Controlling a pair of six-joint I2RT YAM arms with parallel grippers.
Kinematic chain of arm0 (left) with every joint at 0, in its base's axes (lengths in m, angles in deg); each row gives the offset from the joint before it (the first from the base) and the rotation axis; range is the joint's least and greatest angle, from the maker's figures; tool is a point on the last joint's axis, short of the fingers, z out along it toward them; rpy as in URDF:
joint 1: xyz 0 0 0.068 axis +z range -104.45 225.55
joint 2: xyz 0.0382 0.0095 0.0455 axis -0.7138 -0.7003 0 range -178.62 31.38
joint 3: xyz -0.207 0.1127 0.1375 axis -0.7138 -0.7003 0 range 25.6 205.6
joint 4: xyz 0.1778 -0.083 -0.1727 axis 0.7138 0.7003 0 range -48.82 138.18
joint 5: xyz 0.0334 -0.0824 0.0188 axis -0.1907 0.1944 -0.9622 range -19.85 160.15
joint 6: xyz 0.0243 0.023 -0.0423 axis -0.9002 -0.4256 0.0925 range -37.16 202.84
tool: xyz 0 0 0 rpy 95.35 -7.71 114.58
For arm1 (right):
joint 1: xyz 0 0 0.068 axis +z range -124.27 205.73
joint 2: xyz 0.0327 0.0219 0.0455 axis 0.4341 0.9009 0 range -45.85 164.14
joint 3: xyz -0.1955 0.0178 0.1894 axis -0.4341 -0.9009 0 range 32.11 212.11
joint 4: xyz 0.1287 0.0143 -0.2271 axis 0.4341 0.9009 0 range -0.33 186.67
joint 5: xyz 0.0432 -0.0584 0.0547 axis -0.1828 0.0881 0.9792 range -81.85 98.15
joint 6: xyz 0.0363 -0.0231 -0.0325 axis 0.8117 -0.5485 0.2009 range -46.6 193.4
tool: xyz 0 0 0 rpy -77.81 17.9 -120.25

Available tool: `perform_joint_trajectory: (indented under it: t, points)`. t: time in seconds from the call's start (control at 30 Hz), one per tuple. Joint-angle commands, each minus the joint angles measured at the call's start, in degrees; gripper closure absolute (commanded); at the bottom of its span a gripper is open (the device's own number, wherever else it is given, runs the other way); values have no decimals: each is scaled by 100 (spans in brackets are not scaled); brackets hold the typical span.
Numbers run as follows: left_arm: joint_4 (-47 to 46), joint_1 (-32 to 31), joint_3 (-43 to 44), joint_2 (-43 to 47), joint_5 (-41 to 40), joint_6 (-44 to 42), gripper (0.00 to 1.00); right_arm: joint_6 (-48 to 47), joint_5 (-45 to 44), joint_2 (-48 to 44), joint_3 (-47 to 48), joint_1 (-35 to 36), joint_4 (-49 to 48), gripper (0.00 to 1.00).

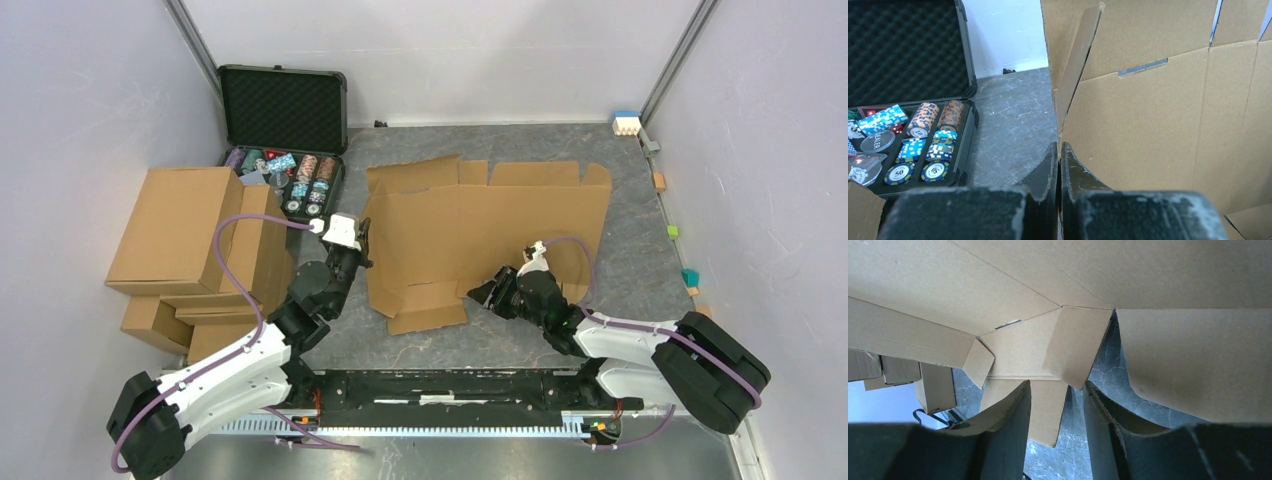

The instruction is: Fold the paper box

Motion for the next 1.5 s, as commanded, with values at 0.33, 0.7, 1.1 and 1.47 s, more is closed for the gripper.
perform_joint_trajectory:
  t: [0.33, 0.7, 1.1, 1.47]
  points:
    - [-278, -106, -123, 78, 197, -100, 98, -287, -488, 486, 376, 28, -250, 56]
    - [-734, -187, -391, 282, 513, -86, 98, -423, -464, 878, 513, 20, -538, 69]
    - [-899, -257, -423, 152, 470, -197, 98, -1401, -792, 475, 692, 18, 246, 56]
    - [-865, -266, -414, 127, 314, -314, 98, -3082, -926, -1082, 623, 20, 1296, 31]
